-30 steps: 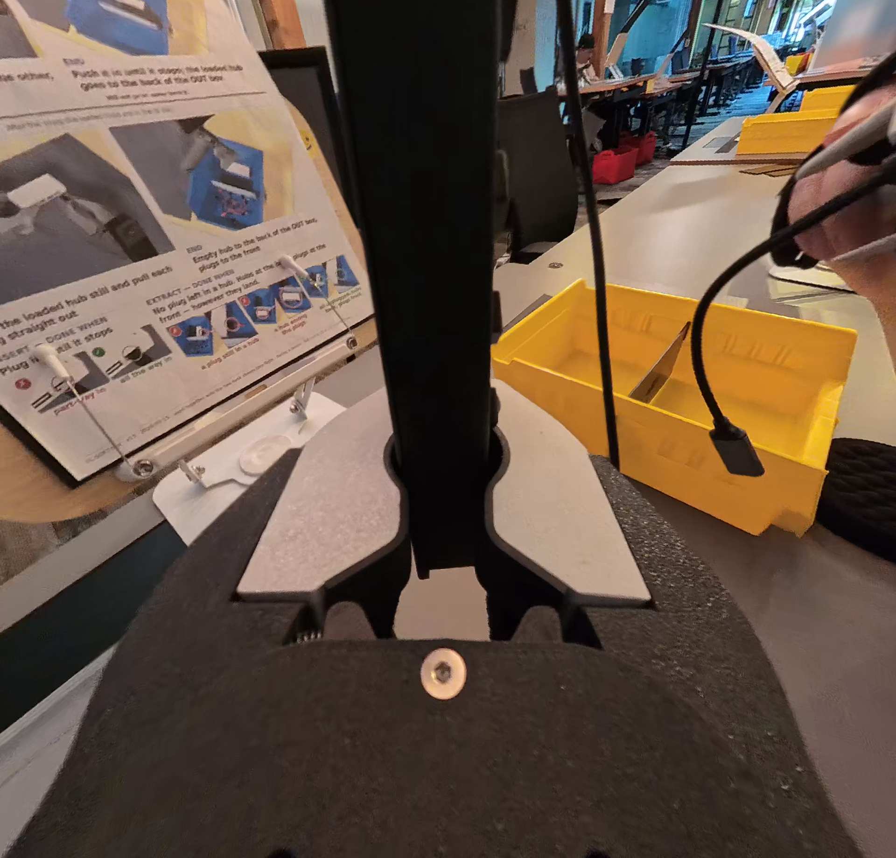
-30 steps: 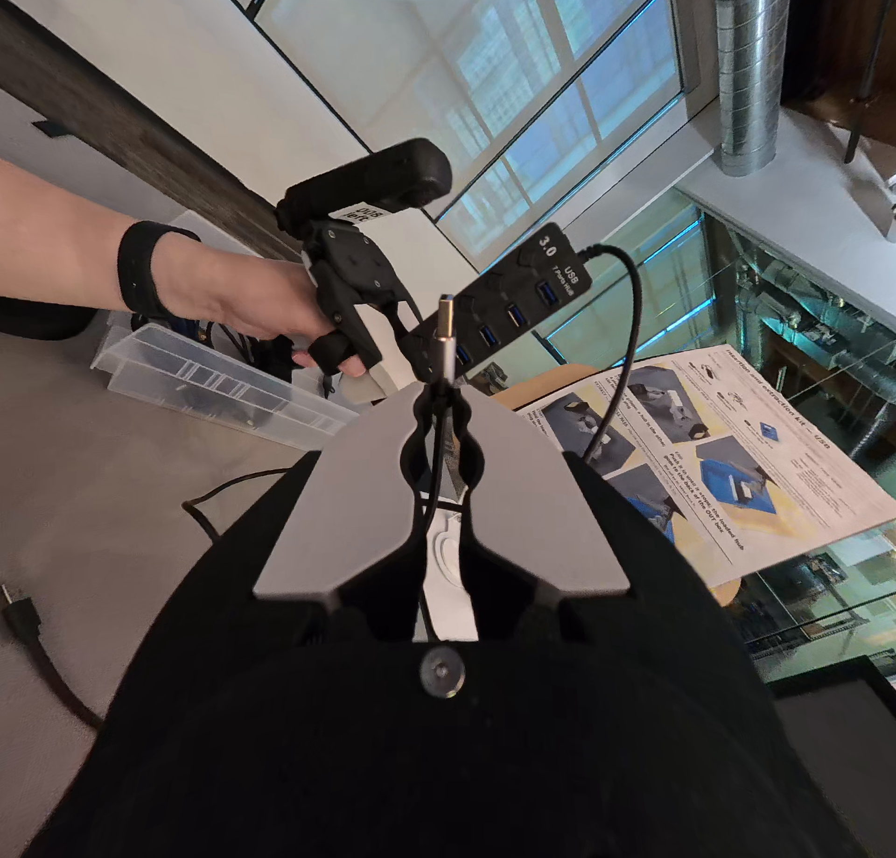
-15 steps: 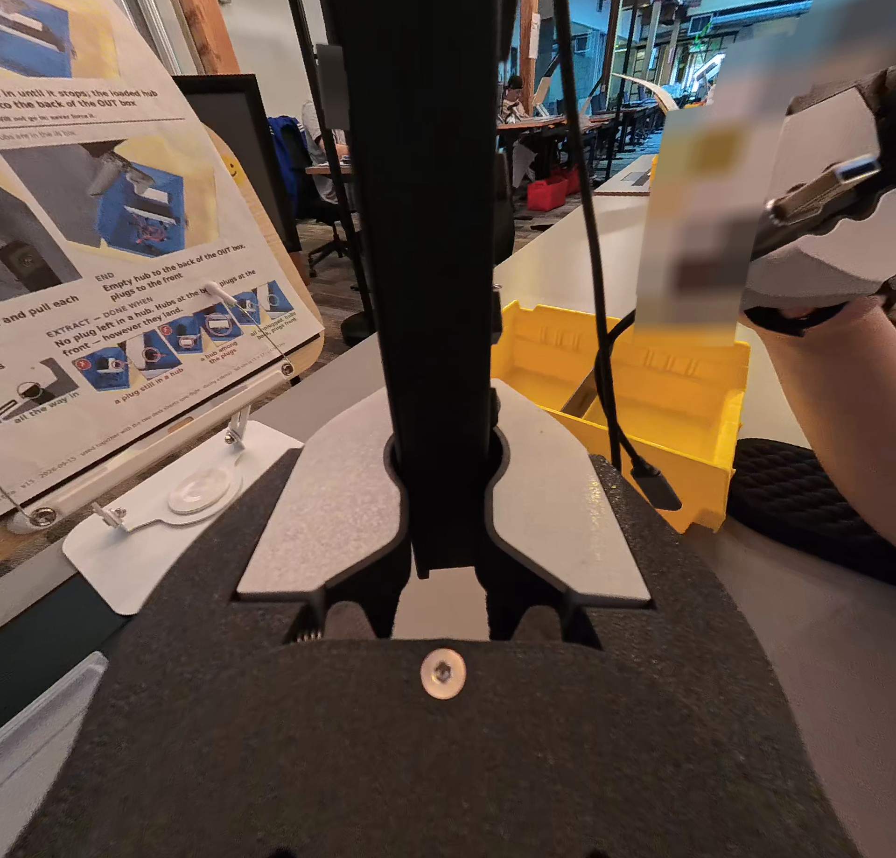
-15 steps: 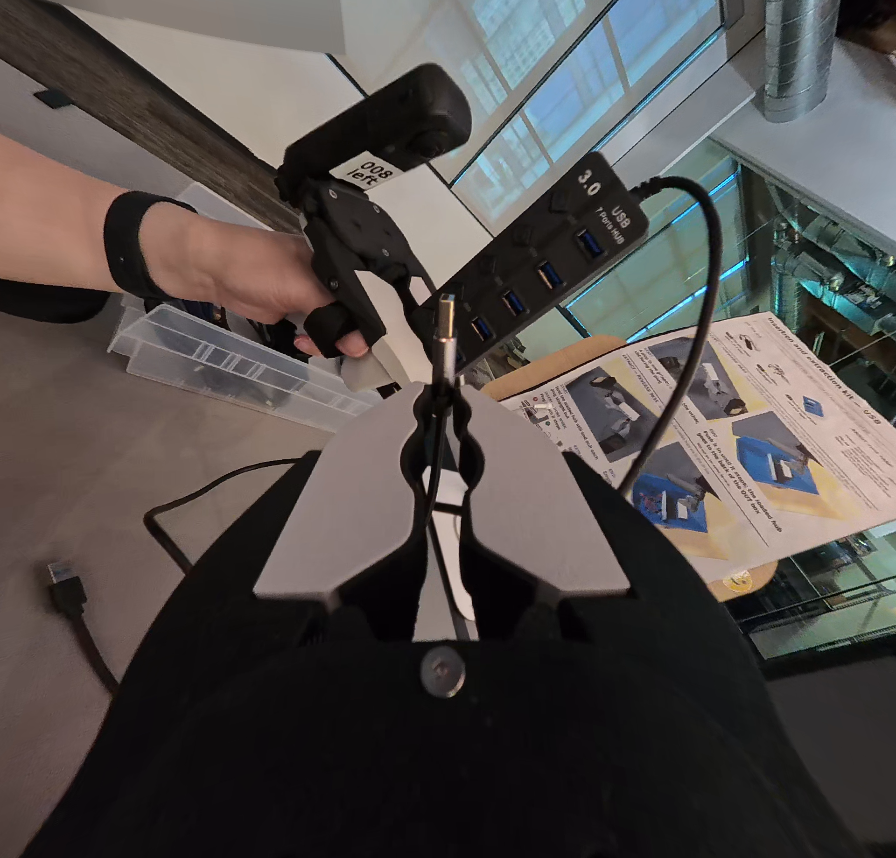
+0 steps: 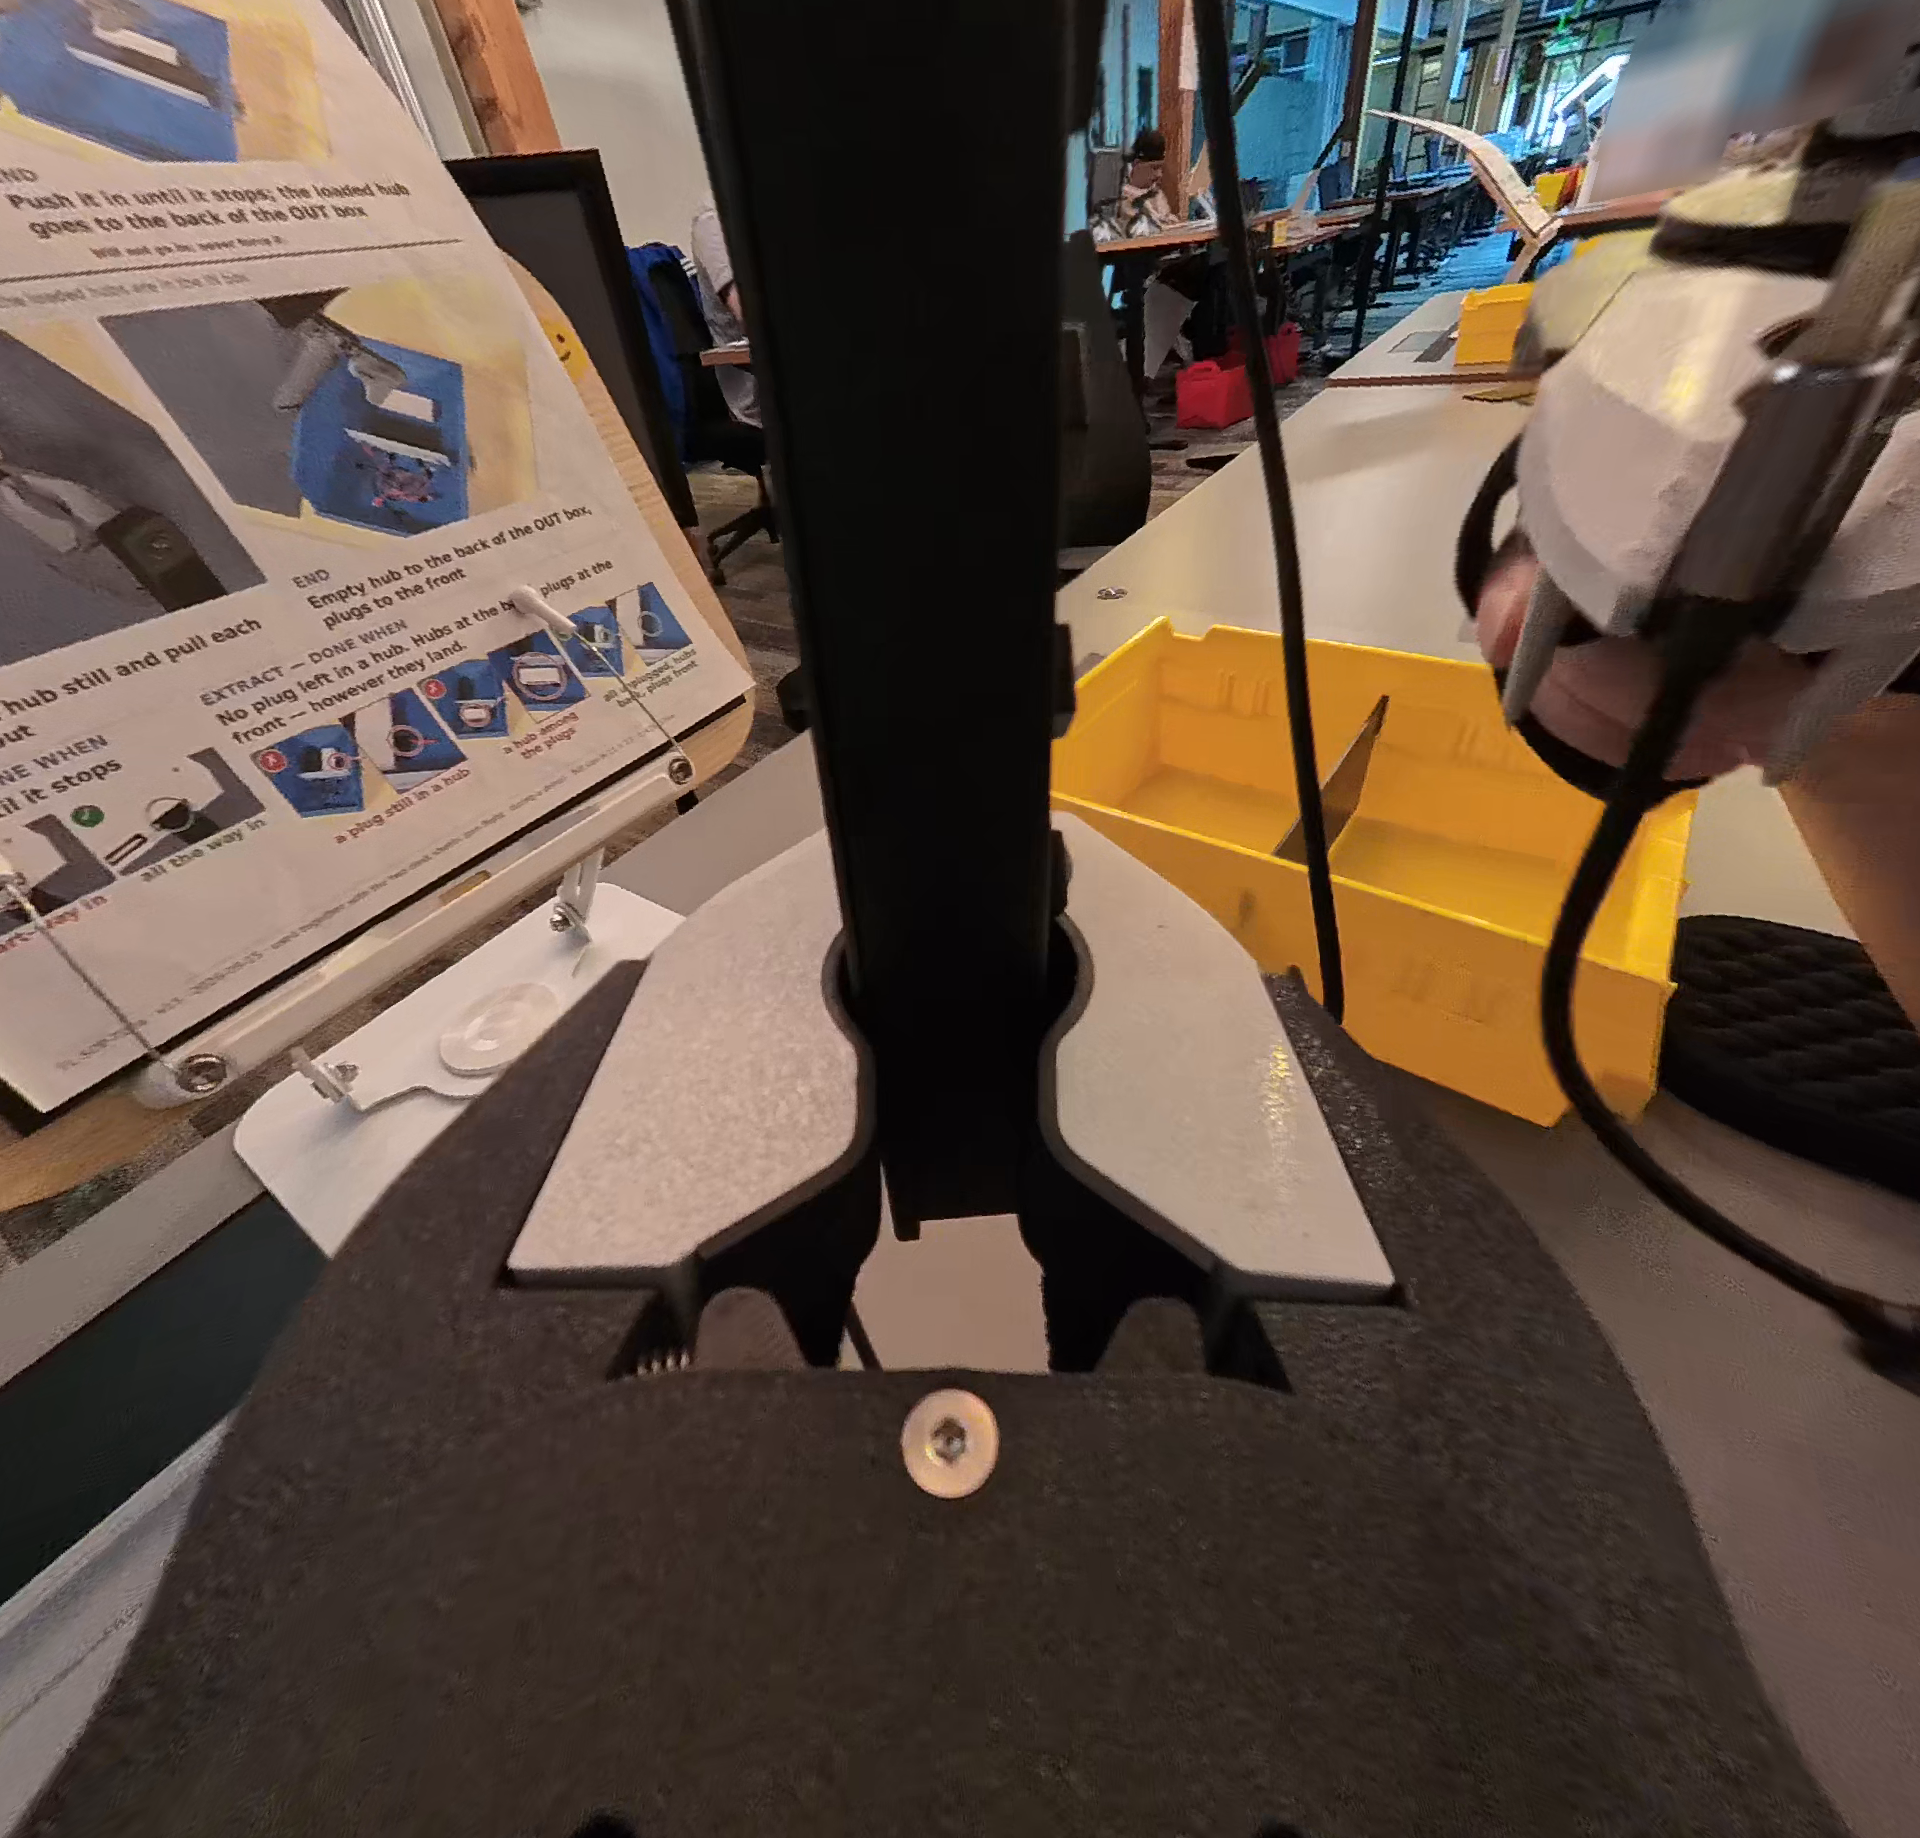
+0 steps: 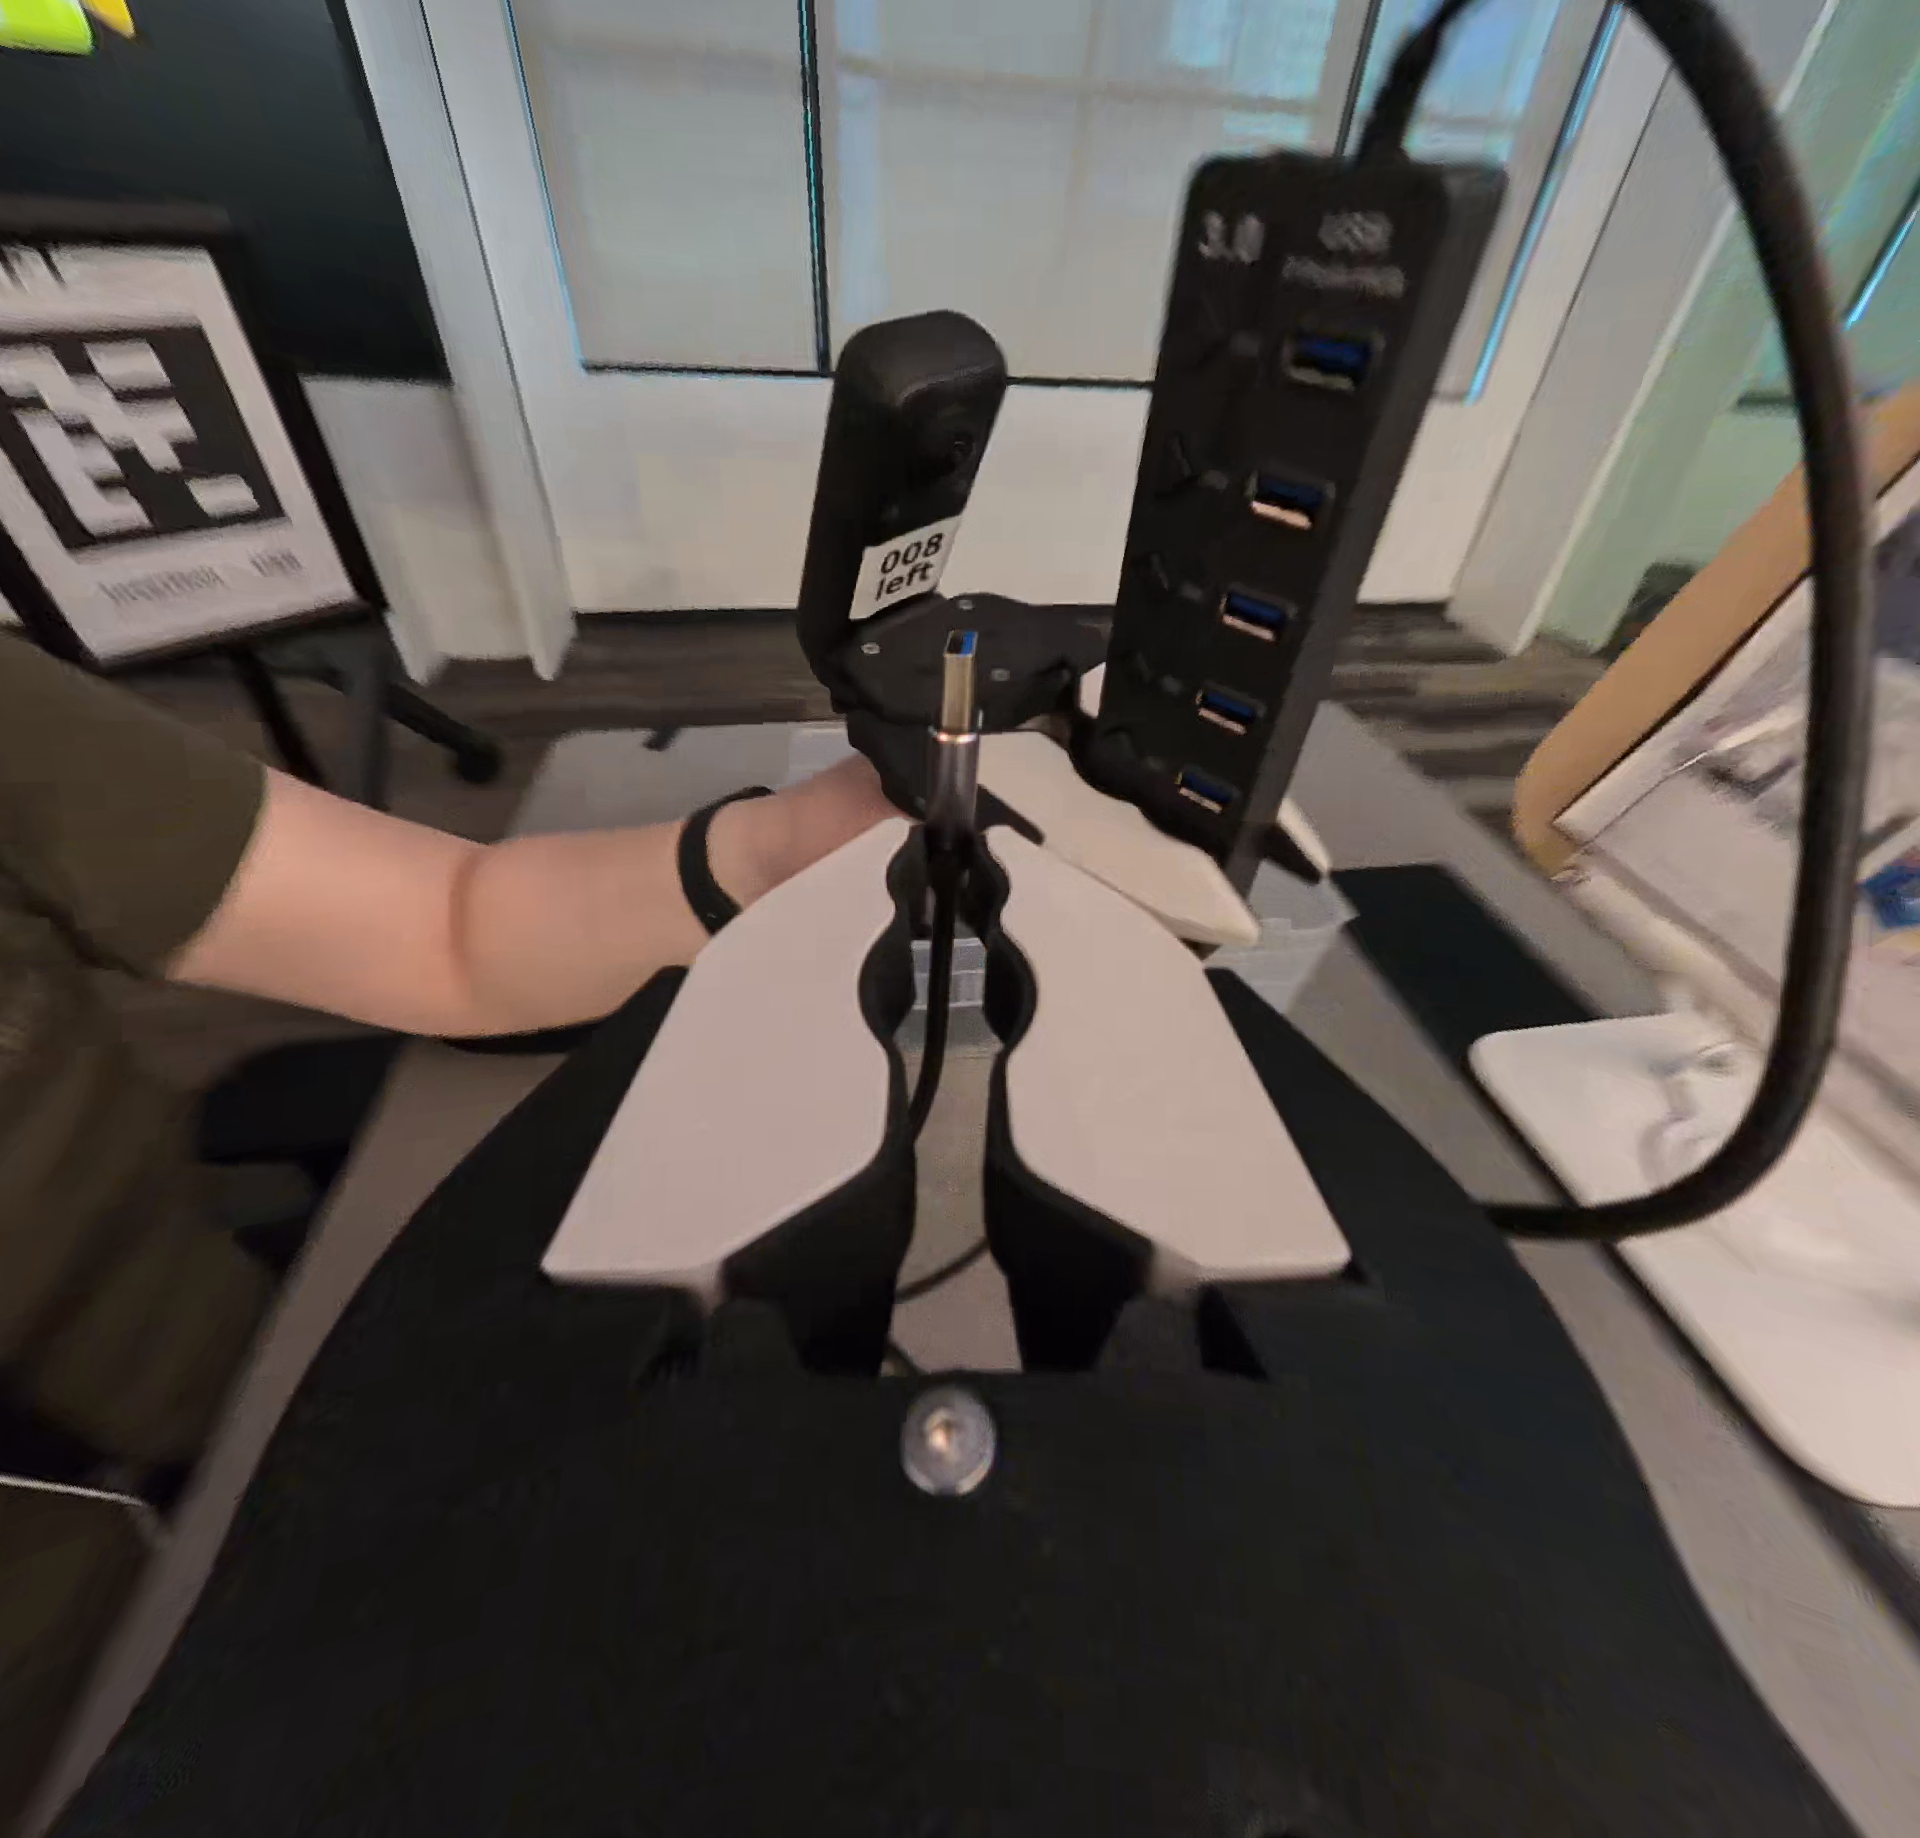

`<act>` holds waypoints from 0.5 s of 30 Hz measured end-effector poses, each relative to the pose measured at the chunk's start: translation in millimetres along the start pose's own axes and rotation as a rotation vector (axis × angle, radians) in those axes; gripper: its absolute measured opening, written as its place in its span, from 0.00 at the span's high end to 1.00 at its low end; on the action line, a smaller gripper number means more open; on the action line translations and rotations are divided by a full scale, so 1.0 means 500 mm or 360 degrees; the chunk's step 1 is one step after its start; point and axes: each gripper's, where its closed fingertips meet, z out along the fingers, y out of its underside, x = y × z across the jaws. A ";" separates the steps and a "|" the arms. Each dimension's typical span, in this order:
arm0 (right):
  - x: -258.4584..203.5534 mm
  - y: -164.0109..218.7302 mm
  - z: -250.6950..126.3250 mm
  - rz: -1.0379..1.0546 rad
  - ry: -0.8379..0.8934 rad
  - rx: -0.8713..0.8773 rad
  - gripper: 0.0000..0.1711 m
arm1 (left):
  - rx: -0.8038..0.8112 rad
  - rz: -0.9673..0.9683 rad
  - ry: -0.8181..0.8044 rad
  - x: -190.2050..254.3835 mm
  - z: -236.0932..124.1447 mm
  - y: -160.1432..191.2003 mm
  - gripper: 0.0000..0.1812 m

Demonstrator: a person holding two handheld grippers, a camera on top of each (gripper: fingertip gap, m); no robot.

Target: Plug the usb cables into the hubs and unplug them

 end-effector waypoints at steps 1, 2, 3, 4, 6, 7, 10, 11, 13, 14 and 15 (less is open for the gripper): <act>0.001 0.002 0.003 0.0120 -0.0034 0.0006 0.95 | 0.0009 0.0012 -0.0008 -0.002 -0.002 -0.002 0.85; -0.001 0.004 0.006 0.0232 -0.0083 0.0005 0.95 | 0.0020 0.0025 -0.0017 -0.004 -0.004 -0.004 0.85; -0.004 0.006 0.008 0.0327 -0.0125 0.0005 0.95 | 0.0030 0.0036 -0.0028 -0.007 -0.006 -0.006 0.85; -0.006 0.007 0.010 0.0406 -0.0149 0.0000 0.95 | 0.0038 0.0046 -0.0033 -0.008 -0.007 -0.008 0.85; -0.009 0.008 0.014 0.0496 -0.0177 -0.0001 0.95 | 0.0049 0.0061 -0.0044 -0.010 -0.009 -0.010 0.85; -0.008 0.010 0.015 0.0522 -0.0174 -0.0015 0.95 | 0.0049 0.0066 -0.0053 -0.012 -0.009 -0.010 0.85; -0.015 0.017 0.021 0.0623 -0.0201 -0.0049 0.95 | 0.0053 0.0072 -0.0062 -0.013 -0.009 -0.010 0.85; -0.021 0.018 0.023 0.0682 -0.0242 -0.0056 0.95 | 0.0056 0.0073 -0.0064 -0.013 -0.009 -0.010 0.85; -0.035 0.019 0.028 0.0801 -0.0327 -0.0075 0.95 | 0.0051 0.0091 -0.0076 -0.014 -0.008 -0.009 0.85; -0.041 0.020 0.030 0.0841 -0.0357 -0.0082 0.95 | 0.0045 0.0112 -0.0091 -0.016 -0.008 -0.008 0.85; -0.046 0.020 0.032 0.0870 -0.0382 -0.0088 0.95 | 0.0041 0.0135 -0.0110 -0.018 -0.009 -0.007 0.85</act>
